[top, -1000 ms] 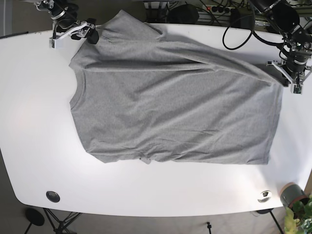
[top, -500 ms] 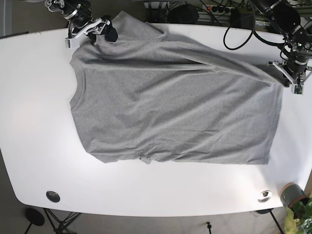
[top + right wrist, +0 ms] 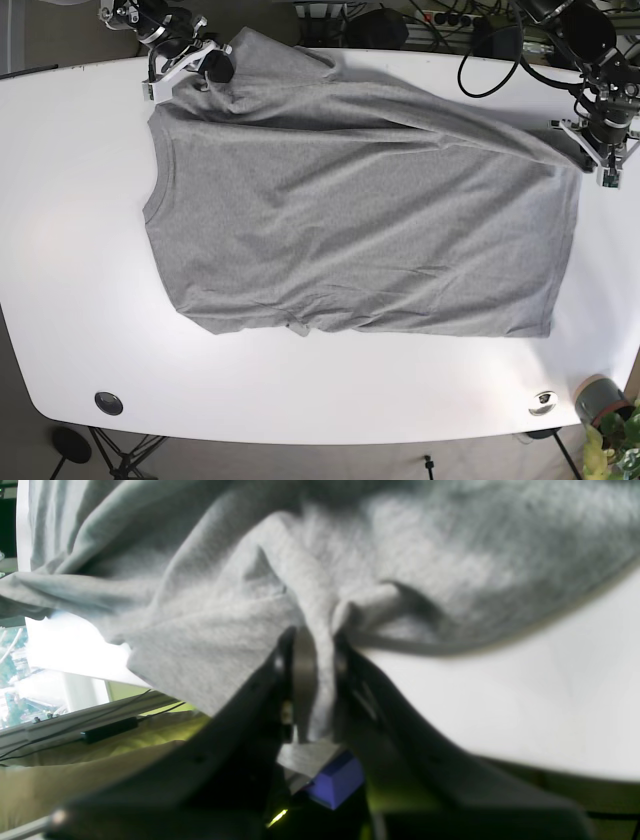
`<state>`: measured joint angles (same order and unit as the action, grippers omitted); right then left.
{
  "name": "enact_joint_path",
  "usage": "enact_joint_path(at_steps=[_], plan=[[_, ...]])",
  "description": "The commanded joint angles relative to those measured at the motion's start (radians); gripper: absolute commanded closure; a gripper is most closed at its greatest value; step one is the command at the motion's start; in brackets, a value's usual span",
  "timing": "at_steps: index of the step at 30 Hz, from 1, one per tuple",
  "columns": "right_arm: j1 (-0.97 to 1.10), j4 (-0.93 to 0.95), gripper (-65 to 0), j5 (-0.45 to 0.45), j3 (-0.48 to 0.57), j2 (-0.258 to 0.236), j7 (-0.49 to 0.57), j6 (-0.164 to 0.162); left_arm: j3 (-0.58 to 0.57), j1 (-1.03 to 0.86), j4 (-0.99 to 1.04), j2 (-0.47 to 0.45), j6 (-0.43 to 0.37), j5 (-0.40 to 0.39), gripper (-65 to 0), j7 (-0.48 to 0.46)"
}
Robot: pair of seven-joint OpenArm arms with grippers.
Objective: Fold the T-shirt properly
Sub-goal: 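Drag the shoulder corner outward with the right gripper while the left holds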
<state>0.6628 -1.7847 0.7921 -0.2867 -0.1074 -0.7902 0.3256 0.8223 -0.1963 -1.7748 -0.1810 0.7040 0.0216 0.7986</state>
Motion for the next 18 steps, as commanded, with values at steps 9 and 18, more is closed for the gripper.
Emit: enact_joint_path(at_steps=[9, 18], plan=[[0.127, -0.172, -2.1, -0.009, -0.022, -0.005, -0.018, -0.004, 0.004, -0.022, -0.027, -0.019, -0.006, -0.015, 0.0, -0.014], [0.231, -0.231, -2.1, 0.054, -0.056, -0.051, -0.018, -0.004, 0.007, -0.197, -0.13, -0.012, -0.006, -0.047, 0.0, -0.012]])
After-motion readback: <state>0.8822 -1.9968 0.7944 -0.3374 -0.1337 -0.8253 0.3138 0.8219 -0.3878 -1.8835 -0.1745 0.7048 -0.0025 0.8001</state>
